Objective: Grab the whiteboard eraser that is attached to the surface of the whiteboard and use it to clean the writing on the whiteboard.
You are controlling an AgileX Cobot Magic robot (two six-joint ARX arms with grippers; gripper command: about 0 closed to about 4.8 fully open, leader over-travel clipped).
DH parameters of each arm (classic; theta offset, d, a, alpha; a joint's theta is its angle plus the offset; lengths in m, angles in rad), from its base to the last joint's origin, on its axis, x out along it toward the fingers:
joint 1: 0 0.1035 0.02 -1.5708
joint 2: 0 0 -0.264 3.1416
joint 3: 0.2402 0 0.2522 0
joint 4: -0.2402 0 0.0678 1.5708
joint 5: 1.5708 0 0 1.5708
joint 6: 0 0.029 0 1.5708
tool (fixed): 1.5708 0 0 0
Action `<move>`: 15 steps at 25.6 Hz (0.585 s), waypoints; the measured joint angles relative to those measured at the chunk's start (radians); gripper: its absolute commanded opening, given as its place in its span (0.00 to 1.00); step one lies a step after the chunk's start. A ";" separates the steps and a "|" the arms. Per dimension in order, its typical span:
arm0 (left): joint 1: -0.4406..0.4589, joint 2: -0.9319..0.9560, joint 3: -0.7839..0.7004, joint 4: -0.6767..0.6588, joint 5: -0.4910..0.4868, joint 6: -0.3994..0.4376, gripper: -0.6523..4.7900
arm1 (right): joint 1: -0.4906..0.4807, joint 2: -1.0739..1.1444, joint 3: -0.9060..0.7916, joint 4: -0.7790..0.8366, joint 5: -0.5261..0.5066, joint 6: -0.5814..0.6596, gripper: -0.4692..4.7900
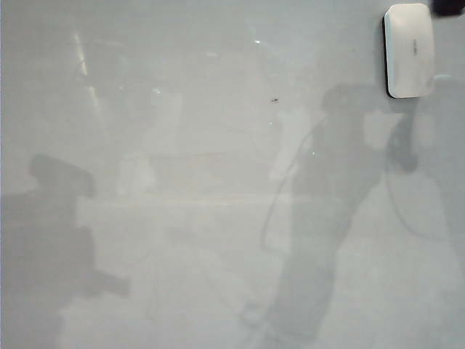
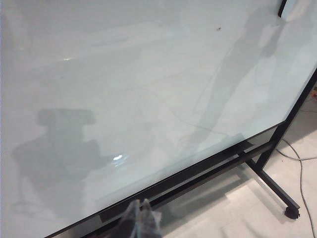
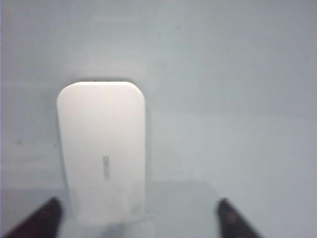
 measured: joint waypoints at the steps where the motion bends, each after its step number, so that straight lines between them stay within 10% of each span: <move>1: 0.000 0.000 0.000 0.000 0.000 0.000 0.12 | 0.000 -0.063 -0.017 -0.040 0.000 0.000 0.55; 4: 0.000 0.000 0.000 0.000 0.000 0.000 0.12 | 0.000 -0.233 -0.061 -0.155 0.000 0.000 0.08; 15: 0.000 0.000 0.000 0.000 0.000 0.000 0.12 | -0.001 -0.613 -0.296 -0.343 -0.086 0.003 0.08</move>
